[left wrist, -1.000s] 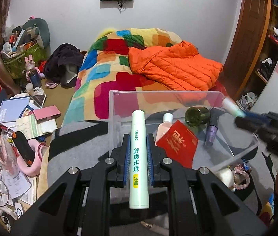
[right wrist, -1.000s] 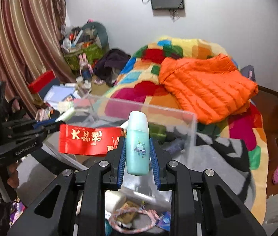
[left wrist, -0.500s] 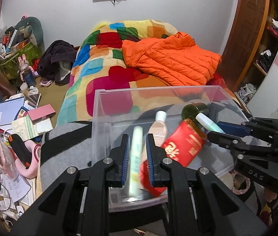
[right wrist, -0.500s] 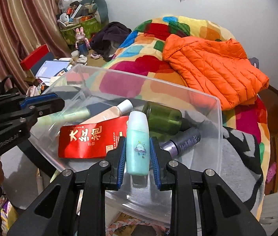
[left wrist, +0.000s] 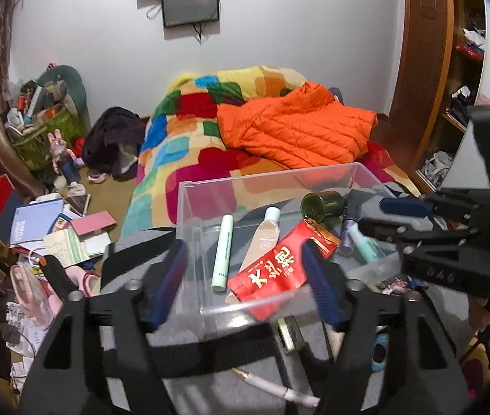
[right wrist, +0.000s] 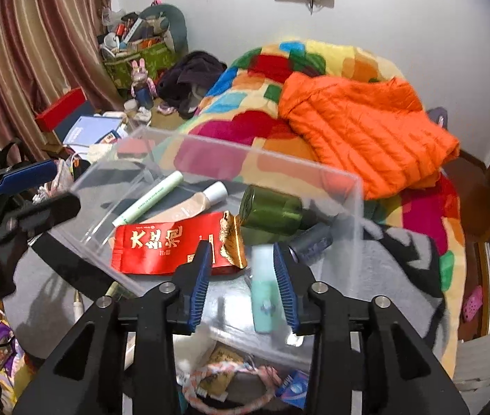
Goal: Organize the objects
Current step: 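Drop the mint-green tube and light-blue bottle into the clear box, open both grippers, then grasp the white pen with the left gripper while the right grasps the small orange tube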
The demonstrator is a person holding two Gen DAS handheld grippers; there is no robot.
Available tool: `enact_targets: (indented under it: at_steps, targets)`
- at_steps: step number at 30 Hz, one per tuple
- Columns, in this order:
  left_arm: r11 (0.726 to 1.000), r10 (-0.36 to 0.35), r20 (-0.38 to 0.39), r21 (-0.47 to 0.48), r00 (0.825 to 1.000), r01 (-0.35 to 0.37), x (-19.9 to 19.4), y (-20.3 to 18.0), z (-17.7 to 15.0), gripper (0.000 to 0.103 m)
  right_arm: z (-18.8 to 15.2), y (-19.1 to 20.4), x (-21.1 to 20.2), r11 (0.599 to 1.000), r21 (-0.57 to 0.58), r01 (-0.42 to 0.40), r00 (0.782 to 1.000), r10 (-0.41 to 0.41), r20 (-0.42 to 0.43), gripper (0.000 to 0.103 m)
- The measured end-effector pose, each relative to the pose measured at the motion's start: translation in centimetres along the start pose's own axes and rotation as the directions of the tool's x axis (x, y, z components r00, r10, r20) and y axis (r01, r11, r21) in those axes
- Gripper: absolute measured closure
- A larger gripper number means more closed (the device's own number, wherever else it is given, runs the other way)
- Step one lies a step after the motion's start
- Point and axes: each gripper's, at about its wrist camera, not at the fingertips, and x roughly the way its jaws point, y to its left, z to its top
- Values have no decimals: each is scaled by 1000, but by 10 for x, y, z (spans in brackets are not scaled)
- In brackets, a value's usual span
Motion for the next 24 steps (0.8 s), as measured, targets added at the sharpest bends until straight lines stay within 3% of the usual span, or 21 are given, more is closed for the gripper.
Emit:
enact_targets:
  at_steps: [4,11,17,24]
  targets:
    - [1000,22,26,-13,999,-21,-16,-5,-14,10,-6,-1,-30,1000,1,27,997,-27,78,46]
    - [997,57,-35,-49,998,-59,-16,-13,-57,9,-31,-19,-62,996,37,87,987,-91,135,40]
    - [995,21,-113,-93,993,-32,-8,-22,-93,9,-67,-43,-57,992,64,104,991,-110,81,38]
    - [991,-2,-191,-132,982,-24,9,-36,-119,9,-103,-63,-32,997,52,56,998,-55,-16,37]
